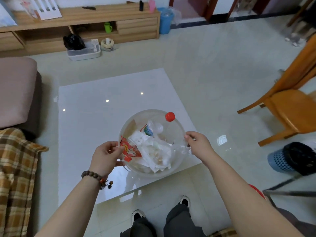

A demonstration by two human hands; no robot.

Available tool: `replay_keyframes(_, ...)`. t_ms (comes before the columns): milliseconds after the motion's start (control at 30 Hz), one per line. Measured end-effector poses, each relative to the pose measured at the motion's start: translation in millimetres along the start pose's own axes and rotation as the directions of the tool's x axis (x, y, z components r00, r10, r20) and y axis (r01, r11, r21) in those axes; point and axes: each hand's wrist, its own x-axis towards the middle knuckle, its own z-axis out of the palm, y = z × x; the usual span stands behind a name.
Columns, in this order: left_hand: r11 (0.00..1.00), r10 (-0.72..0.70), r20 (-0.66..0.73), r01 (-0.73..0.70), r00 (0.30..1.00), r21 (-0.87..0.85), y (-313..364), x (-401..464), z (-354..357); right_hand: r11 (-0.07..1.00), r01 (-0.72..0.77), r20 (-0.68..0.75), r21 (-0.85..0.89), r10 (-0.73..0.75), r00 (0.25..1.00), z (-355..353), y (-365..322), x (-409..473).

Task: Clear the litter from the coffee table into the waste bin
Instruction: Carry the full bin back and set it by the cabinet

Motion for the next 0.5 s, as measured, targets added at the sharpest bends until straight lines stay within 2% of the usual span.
replay_keyframes(267,0.998,0.044,0.089,-0.048,0.995,0.051,34.7,2.2,107.8,0.991,-0.070,-0.121,0.115,0.084,0.989,-93.5,49.7,13.2)
replay_keyframes(500,0.995,0.080,0.079,-0.084,0.994,0.056,55.9,2.5,257.1,0.986,-0.039,-0.135,0.162,0.062,0.989,-213.9,121.6,64.6)
